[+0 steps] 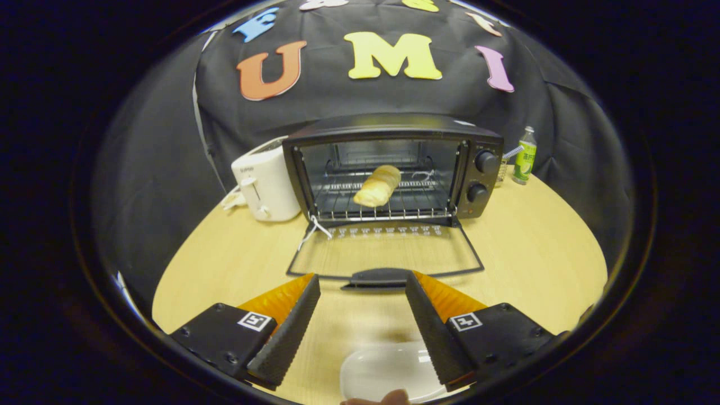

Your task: Open the toaster oven, put the food inside, and close the toaster oven door.

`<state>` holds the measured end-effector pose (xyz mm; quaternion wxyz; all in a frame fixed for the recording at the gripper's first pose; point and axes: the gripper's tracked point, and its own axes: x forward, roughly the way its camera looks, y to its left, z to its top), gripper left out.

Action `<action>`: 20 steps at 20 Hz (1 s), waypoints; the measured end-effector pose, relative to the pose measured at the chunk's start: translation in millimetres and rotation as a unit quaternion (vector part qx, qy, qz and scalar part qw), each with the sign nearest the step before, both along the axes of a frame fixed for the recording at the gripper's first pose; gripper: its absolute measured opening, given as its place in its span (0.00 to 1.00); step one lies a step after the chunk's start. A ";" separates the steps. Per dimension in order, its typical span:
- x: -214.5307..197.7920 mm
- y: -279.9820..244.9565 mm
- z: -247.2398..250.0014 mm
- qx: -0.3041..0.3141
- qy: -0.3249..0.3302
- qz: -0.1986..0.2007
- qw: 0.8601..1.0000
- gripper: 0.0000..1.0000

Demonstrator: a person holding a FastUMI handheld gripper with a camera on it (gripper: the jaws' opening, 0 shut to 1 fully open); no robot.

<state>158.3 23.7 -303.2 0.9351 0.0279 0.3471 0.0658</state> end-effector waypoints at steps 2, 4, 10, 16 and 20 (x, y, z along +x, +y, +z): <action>-7.4 -4.4 -15.4 -0.007 0.027 0.003 1.000 0.99; -10.1 -8.7 -28.3 -0.016 0.050 0.002 0.999 1.00; -1.0 -15.0 -54.8 -0.038 0.089 -0.004 0.995 1.00; 17.7 -9.3 -67.3 -0.075 0.096 0.004 0.993 1.00; 20.2 -7.3 -67.4 -0.068 0.102 0.003 0.992 0.99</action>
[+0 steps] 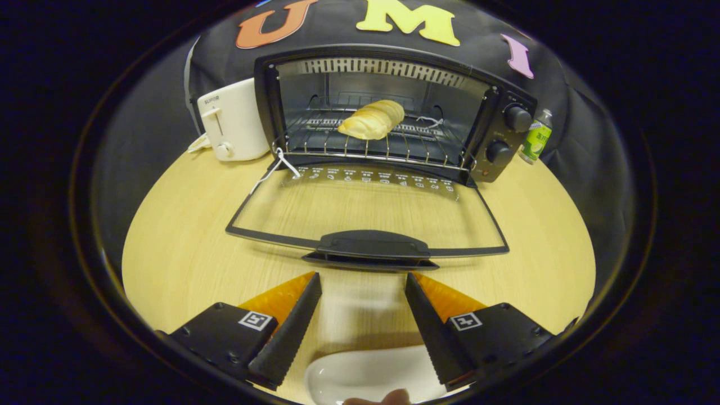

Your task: Open the toaster oven, put the food inside, and close the toaster oven door.

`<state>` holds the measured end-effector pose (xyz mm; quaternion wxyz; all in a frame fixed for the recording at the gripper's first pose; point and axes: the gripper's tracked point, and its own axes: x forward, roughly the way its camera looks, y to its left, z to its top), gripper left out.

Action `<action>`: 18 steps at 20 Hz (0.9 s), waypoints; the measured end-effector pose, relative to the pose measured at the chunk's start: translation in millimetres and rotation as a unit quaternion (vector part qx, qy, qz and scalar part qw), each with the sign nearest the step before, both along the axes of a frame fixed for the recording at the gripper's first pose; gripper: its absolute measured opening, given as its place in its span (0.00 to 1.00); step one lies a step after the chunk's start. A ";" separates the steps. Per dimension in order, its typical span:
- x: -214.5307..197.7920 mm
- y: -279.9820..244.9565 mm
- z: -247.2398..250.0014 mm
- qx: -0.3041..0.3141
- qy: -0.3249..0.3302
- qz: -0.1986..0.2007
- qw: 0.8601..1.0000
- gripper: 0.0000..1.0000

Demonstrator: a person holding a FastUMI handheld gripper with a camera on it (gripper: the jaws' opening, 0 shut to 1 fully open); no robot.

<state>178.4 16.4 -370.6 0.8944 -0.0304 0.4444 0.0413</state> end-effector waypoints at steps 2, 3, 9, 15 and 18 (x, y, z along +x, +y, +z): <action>1.3 -0.1 0.3 0.013 -0.009 -0.005 1.000 0.99; 1.8 -0.5 0.8 0.017 -0.014 -0.008 1.000 0.99; -1.7 -0.4 22.7 0.018 -0.059 -0.013 0.998 0.99; -5.0 0.9 53.5 0.001 -0.114 -0.009 0.993 1.00; -2.0 -0.4 57.0 0.006 -0.124 -0.014 0.992 1.00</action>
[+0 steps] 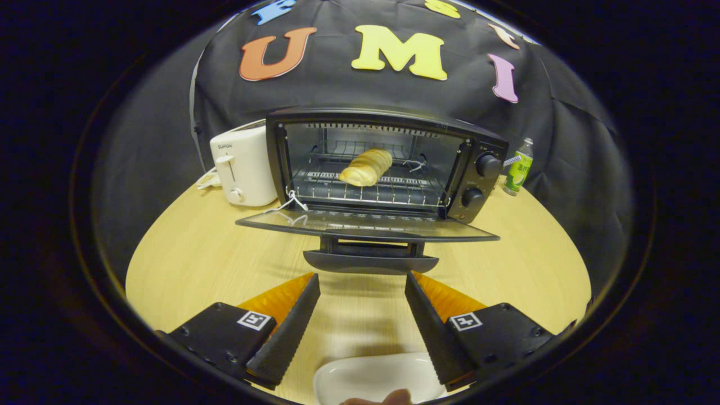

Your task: Open the toaster oven, put the food inside, and close the toaster oven door.

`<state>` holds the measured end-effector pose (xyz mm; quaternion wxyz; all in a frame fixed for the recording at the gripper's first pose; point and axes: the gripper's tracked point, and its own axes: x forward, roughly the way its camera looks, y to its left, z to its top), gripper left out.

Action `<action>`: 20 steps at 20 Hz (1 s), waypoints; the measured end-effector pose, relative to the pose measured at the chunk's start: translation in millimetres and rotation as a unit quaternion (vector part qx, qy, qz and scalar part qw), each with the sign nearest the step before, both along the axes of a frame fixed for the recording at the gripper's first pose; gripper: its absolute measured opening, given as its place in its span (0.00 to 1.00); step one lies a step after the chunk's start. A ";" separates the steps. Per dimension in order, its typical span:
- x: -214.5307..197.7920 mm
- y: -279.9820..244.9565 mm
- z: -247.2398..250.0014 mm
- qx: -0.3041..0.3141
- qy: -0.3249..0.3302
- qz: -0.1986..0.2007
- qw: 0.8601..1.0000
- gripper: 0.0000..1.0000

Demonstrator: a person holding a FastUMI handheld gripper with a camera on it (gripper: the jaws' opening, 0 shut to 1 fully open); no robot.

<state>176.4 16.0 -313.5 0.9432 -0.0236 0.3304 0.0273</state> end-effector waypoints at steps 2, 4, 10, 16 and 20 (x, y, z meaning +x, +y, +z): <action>7.6 -0.2 12.9 0.007 -0.021 0.002 1.000 1.00; 20.2 -0.3 27.4 0.013 -0.036 0.002 0.999 1.00; 71.5 3.0 69.8 0.027 -0.094 -0.005 0.995 1.00; 115.0 -4.4 105.7 0.045 -0.127 -0.021 0.991 1.00; 92.8 -0.2 155.2 0.052 -0.168 -0.016 0.984 1.00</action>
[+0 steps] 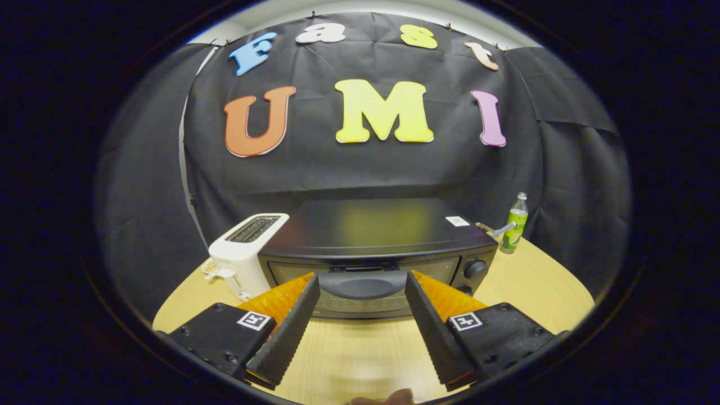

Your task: Open the toaster oven, put the food inside, and close the toaster oven door.

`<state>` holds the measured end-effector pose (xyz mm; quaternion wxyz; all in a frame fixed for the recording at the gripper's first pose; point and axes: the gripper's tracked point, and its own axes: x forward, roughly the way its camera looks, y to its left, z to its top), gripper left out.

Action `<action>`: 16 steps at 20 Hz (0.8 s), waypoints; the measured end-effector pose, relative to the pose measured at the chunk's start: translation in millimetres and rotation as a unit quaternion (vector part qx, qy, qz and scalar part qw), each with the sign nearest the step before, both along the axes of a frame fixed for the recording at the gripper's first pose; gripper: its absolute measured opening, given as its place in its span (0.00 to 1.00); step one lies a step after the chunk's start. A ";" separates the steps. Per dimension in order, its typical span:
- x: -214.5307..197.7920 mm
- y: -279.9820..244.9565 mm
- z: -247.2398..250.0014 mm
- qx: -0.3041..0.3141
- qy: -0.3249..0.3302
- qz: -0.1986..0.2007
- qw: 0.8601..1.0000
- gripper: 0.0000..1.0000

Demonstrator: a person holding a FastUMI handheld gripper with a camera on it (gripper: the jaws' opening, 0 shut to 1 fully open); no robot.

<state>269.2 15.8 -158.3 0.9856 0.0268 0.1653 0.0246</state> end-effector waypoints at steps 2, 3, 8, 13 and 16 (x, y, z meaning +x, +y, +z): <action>-20.6 4.1 26.7 0.004 -0.016 0.007 1.000 1.00; -32.8 4.3 39.8 0.008 -0.024 0.008 1.000 1.00; -102.3 -4.0 109.7 -0.001 -0.074 0.004 0.997 1.00; -176.0 -17.0 139.4 -0.008 -0.098 -0.011 0.995 1.00; -213.7 -22.3 135.9 -0.012 -0.095 -0.013 0.995 1.00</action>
